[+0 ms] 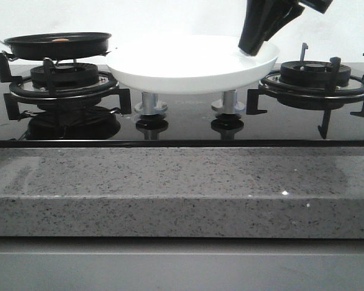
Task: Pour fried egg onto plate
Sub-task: 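Grasp the pale green pan handle with the left gripper and lift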
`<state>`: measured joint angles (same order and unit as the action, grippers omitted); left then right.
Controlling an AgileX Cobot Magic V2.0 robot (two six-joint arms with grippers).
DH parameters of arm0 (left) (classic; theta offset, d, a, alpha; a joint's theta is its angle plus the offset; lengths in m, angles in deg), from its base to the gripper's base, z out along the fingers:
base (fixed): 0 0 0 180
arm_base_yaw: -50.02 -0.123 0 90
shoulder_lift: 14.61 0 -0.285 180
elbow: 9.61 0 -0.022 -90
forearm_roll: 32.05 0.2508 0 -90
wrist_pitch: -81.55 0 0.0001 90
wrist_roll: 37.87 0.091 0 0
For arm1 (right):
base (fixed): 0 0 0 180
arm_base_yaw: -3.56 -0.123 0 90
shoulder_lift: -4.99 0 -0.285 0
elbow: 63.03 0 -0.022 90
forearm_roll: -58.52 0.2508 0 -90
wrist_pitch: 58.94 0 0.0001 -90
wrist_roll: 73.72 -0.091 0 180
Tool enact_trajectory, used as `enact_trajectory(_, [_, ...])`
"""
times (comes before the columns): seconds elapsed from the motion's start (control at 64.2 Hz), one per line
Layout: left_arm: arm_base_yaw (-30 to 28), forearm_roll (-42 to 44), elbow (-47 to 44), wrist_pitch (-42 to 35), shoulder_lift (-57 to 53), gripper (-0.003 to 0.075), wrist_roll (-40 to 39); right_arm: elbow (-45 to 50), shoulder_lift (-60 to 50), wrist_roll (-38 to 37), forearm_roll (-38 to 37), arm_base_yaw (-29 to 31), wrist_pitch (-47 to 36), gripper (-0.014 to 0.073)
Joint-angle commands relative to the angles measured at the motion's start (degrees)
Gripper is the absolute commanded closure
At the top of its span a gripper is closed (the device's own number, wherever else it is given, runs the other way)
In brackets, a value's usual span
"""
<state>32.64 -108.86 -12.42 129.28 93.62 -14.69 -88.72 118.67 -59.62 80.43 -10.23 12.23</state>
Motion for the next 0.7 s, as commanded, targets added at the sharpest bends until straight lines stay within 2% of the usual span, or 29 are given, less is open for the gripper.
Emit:
enact_trajectory(0.0, [0.8,-3.7,2.1,-0.7,-1.9,0.0262,0.4,-1.3,-3.2,0.5,2.3,0.1,-1.1,0.0661])
enact_trajectory(0.374, [0.8,-3.6,2.1,-2.2,-1.9,0.0301,0.4,-1.3,-3.2,0.5,2.3,0.1,-1.1,0.0661])
enact_trajectory(0.686, [0.8,-3.6,2.1,-4.9,-1.9,0.0547,0.4,-1.3,-3.2,0.5,2.3,0.1,-1.1,0.0661])
